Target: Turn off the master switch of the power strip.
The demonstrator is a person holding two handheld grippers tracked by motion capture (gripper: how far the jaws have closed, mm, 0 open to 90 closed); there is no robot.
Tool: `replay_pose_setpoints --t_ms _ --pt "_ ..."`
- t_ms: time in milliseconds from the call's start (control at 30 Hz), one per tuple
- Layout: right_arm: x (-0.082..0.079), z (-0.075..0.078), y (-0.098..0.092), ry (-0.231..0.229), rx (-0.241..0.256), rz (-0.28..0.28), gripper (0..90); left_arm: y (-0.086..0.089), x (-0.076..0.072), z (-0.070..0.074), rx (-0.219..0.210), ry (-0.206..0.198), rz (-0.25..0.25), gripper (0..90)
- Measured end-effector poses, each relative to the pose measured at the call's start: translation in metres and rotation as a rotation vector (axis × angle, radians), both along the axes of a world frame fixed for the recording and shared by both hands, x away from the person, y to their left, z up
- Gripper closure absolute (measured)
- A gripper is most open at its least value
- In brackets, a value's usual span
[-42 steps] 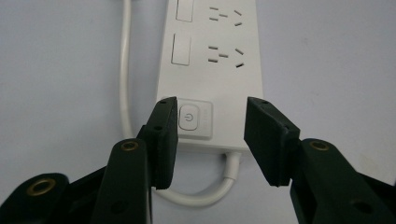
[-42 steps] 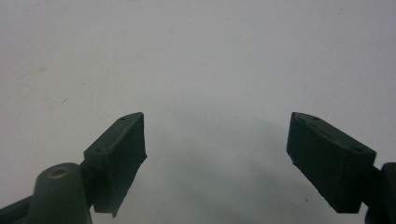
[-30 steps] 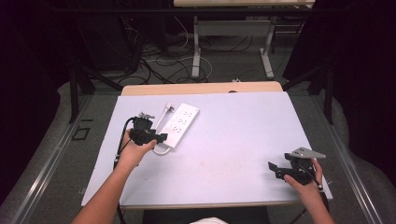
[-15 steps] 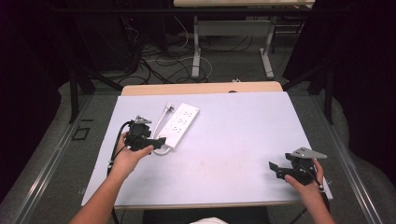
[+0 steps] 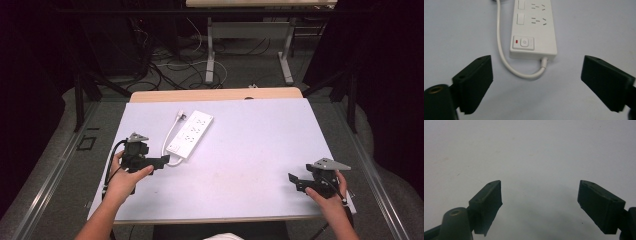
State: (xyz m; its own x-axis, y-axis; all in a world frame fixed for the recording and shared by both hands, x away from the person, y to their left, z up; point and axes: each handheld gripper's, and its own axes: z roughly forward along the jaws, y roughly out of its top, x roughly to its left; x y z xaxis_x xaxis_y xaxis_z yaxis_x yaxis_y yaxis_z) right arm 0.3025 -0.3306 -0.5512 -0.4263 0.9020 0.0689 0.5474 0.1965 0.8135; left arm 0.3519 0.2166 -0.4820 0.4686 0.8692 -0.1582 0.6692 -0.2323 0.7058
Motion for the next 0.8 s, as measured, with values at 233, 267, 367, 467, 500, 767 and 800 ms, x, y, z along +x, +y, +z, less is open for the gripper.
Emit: replay_pose_setpoints --t_ms 233,267,367,467,500,767,800 --pt "0.000 0.000 -0.001 -0.002 0.001 0.000 18.9 0.009 -0.013 -0.009 -0.043 -0.023 0.025 0.4" --pt "0.000 0.000 -0.001 -0.004 0.000 -0.002 18.9 0.010 -0.015 -0.010 -0.045 -0.030 0.029 0.4" --pt "0.000 0.001 -0.001 0.000 0.006 -0.006 18.9 0.015 -0.022 -0.017 -0.044 -0.041 0.043 0.4" --pt "-0.001 0.001 -0.001 -0.004 0.004 -0.014 18.9 0.021 -0.028 -0.025 -0.068 -0.051 0.065 0.4" --pt "-0.001 0.001 -0.002 -0.002 0.003 -0.004 18.9 0.023 -0.029 -0.028 -0.071 -0.049 0.062 0.4" --pt "0.000 -0.001 -0.002 -0.021 0.009 -0.019 18.9 0.038 -0.039 -0.043 -0.080 -0.048 0.111 0.4" --pt "0.000 0.000 -0.003 -0.009 -0.001 -0.015 18.9 0.039 -0.040 -0.044 -0.079 -0.054 0.114 0.4"
